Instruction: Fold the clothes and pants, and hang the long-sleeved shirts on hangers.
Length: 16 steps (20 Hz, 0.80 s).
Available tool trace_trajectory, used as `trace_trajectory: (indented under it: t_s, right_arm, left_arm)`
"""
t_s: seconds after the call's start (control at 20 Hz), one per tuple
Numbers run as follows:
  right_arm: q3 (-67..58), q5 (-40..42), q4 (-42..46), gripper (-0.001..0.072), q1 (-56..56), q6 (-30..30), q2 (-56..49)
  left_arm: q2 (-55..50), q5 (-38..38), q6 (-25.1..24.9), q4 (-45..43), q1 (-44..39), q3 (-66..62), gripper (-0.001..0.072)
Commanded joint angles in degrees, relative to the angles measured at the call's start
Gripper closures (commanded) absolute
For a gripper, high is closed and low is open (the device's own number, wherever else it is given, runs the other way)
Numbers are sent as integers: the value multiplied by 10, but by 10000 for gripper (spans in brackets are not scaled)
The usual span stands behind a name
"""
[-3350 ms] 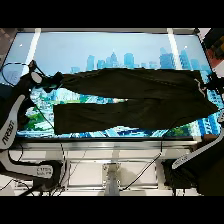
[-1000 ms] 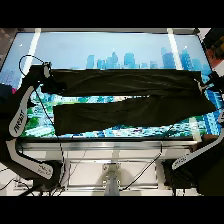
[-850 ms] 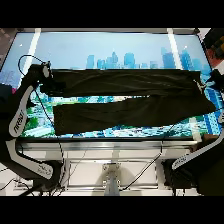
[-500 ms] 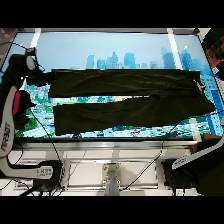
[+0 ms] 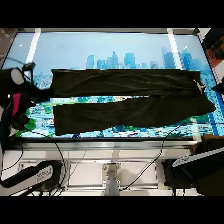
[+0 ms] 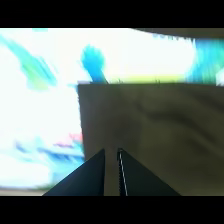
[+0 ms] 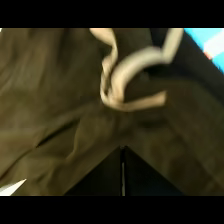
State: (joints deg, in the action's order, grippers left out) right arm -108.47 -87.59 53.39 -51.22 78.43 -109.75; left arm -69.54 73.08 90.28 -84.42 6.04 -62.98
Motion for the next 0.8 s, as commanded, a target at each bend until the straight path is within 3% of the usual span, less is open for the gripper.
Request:
trace_trajectory:
  t_s: [0.0, 0.05, 0.15, 0.45, 0.6, 0.75]
  right_arm:
    - [38, -45, -95, 688, -61, -27, 1]
    - [40, -42, -106, 688, -68, -27, 1]
    - [40, -35, -122, 688, -70, -27, 1]
    - [40, -13, -144, 688, -31, -28, 0]
    - [40, -13, -144, 687, -13, -28, 0]
    - [40, -14, -146, 687, 0, -28, 0]
  left_arm:
    - [35, 13, -92, 135, 58, 100, 613]
    - [34, 19, -111, 144, 74, 111, 572]
    - [34, 30, -122, 127, 104, 119, 329]
    - [7, 127, -205, 131, 173, 121, 330]
    - [-19, 106, -223, 130, 181, 122, 329]
    - [-47, 29, -222, 137, 181, 122, 328]
